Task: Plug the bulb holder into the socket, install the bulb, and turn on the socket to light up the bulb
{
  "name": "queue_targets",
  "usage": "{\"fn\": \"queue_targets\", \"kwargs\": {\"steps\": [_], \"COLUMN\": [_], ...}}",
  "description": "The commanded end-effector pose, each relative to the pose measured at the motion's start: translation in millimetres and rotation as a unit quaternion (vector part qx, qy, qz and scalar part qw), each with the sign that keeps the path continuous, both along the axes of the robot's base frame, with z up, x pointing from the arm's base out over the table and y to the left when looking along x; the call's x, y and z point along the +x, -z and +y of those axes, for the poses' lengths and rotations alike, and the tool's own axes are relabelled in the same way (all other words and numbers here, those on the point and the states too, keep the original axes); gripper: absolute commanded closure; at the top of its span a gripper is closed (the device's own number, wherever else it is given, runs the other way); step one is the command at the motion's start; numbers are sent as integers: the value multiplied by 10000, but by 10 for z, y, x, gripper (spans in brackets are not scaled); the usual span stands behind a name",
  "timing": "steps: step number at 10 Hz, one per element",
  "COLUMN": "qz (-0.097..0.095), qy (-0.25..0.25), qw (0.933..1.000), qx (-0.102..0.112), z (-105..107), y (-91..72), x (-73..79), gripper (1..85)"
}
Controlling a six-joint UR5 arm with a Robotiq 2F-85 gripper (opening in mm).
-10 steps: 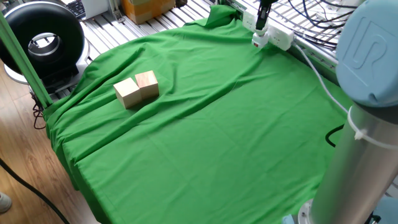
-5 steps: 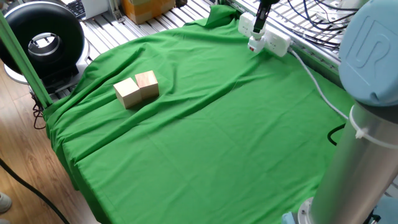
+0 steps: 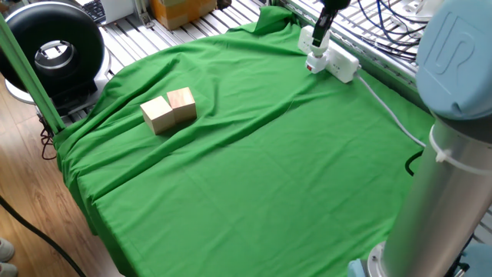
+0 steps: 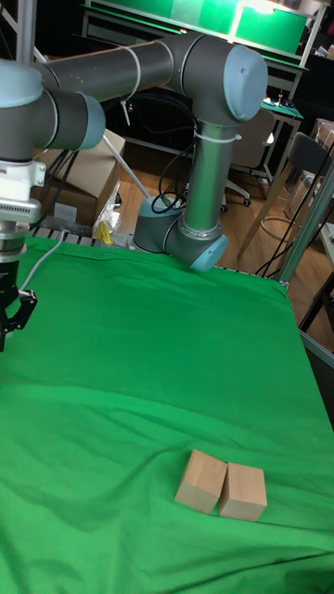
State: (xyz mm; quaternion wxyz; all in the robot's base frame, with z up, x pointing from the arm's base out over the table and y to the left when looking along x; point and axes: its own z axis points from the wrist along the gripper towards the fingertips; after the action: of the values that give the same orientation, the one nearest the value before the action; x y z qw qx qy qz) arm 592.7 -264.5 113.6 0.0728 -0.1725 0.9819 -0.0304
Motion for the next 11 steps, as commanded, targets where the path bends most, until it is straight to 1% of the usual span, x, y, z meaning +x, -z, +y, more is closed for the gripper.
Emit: {"fn": "queue_targets", "kwargs": {"steps": [1, 2, 3, 4, 5, 6, 8, 10, 11], "qz": [-53, -72, -115, -126, -133, -110, -64, -19, -26], "qy": [344, 457, 575, 627, 679, 763, 918, 976, 900], "qw": [9992, 9987, 9983, 9979, 9976, 9970, 9956, 9948, 9953], "qx": [172, 191, 60, 54, 2, -25, -159, -279, -358], "z": [23, 44, -9, 1, -7, 15, 62, 127, 120], "y": [41, 58, 83, 93, 101, 117, 130, 129, 137], "x": [25, 40, 68, 82, 100, 97, 111, 153, 184], "gripper": [847, 847, 847, 847, 847, 847, 847, 847, 847]}}
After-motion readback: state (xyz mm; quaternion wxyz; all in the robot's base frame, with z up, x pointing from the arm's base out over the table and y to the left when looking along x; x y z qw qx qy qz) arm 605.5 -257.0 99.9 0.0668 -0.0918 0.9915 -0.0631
